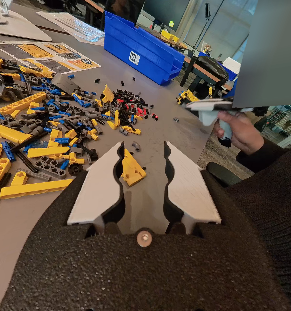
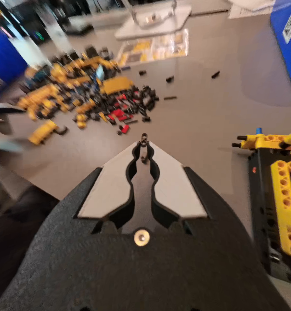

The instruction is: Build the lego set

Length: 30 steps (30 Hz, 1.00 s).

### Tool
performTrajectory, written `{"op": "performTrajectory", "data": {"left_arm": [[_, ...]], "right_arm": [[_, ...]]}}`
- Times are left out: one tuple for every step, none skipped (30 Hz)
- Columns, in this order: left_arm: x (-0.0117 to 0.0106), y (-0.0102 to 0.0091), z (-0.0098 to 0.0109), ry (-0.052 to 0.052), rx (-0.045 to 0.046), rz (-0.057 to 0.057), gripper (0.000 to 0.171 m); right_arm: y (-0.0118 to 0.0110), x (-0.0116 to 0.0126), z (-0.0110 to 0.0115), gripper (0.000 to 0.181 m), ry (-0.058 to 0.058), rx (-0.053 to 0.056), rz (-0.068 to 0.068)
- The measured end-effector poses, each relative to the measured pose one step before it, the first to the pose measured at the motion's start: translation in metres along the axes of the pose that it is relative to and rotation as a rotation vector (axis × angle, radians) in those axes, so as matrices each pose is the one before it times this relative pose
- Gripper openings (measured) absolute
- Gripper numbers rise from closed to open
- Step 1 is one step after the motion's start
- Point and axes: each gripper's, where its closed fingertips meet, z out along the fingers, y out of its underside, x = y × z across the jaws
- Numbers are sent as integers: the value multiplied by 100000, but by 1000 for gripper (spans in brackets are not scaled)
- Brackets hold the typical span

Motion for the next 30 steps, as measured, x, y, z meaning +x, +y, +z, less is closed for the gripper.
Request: {"op": "performTrajectory", "data": {"left_arm": [[-1, 6, 6, -13, -57, -4, 46], [-1, 0, 0, 0, -1, 19, 46], [-1, -6, -6, 5, 59, 17, 46], [0, -4, 2, 1, 31, 8, 46], [0, -3, -4, -28, 69, 69, 46], [11, -9, -14, -38, 93, 84, 46], [-3, -3, -7, -7, 40, 32, 46], [10, -3, 4, 25, 49, 38, 46], [4, -2, -8, 42, 32, 26, 46], [5, 2, 8, 41, -28, 19, 46], [9, -5, -1, 6, -1, 66, 46], [-2, -1, 0, 8, 7, 37, 46], [9, 1, -6, 10, 35, 23, 46], [-5, -10, -4, -7, 88, 55, 46], [6, 0, -6, 5, 43, 57, 46], [16, -5, -7, 2, 45, 86, 46], [1, -6, -3, -15, 84, 86, 46], [8, -2, -13, 13, 76, 44, 46], [10, -15, -13, 11, 106, 64, 46], [3, -9, -1, 0, 109, 82, 46], [8, 1, -7, 14, 34, 50, 46], [-1, -3, -7, 24, 36, 55, 46], [17, -11, -7, 54, 56, 53, 46], [4, 9, -6, 66, 18, 15, 46], [12, -11, -7, 22, 58, 51, 46], [9, -2, -5, 32, 59, 64, 46], [6, 0, 0, 50, -1, 20, 46], [8, -5, -4, 22, 75, 59, 46], [12, -16, -13, 29, 108, 66, 46], [-1, -4, -15, 20, 59, 46, 46]], "right_arm": [[-925, -519, -390, 7, -6043, 5384, 5997], [-900, -609, -366, 7, -6798, 5293, 6597], [-849, -640, -326, 7, -6988, 4958, 6818], [-788, -644, -319, 7, -6764, 4789, 6158], [-705, -490, -311, 7, -5194, 4446, 4912], [-481, -337, -215, 7, -3725, 3131, 3587], [-255, -256, -135, 7, -2772, 1652, 2889], [-87, -137, -79, 7, -1615, 776, 2168], [-56, -127, -59, 7, -1203, 711, 1500], [-19, -84, -34, 7, -647, 467, 842], [44, -13, -1, 7, -1, -64, 266], [90, 25, 1, 7, 381, -434, -270], [100, 52, -7, 7, 571, -461, -597], [80, 75, 5, 7, 668, -365, -423], [105, 61, 8, 7, 490, -551, -144], [130, 59, 14, 7, 268, -672, 177], [68, 45, 10, 7, 79, -235, 448], [28, 66, -12, 7, 213, 42, 446], [50, 113, -13, 7, 507, -233, 401], [68, 94, -2, 7, 239, -316, 670], [17, 71, -18, 7, 137, 36, 836], [47, 134, -12, 7, 511, -44, 794], [147, 245, 20, 7, 1197, -746, 697], [334, 498, 61, 7, 2568, -1920, 966], [513, 694, 80, 7, 3597, -3058, 1395], [637, 691, 145, 7, 3228, -3620, 1483], [749, 751, 167, 7, 3554, -4131, 1885], [666, 717, 170, 7, 3458, -3412, 1741], [457, 511, 142, 7, 2290, -1946, 1310], [244, 307, 91, 7, 1222, -682, 1118]]}}
